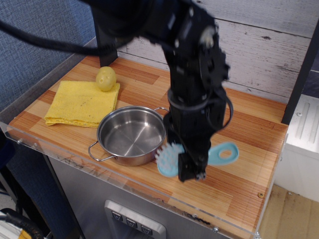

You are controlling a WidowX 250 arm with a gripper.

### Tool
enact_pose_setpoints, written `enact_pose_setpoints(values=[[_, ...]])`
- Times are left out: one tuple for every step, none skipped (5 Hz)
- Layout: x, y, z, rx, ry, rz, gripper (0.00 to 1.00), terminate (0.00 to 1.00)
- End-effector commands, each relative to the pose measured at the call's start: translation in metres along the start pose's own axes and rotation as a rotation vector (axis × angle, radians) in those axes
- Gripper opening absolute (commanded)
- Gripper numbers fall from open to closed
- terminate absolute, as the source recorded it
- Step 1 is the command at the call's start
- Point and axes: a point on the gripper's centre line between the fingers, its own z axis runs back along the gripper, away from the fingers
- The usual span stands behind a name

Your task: Move the brush from corner to edge of the table.

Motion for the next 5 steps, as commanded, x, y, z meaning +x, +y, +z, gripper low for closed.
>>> enact_pose_setpoints(values=[[0.001, -0.006, -0.025, -0.012, 0.04, -0.014, 0.0, 0.0], [0.003, -0.002, -0.036, -0.013, 0.057, -0.015, 0.0, 0.0], [0.003, 0.001, -0.037, -0.011, 0.058, -0.006, 0.0, 0.0], [0.002, 0.003, -0.035, -0.008, 0.074, -0.002, 1.0, 0.0], [0.002, 0.002, -0.032, -0.041, 0.066, 0.006, 1.0, 0.0]])
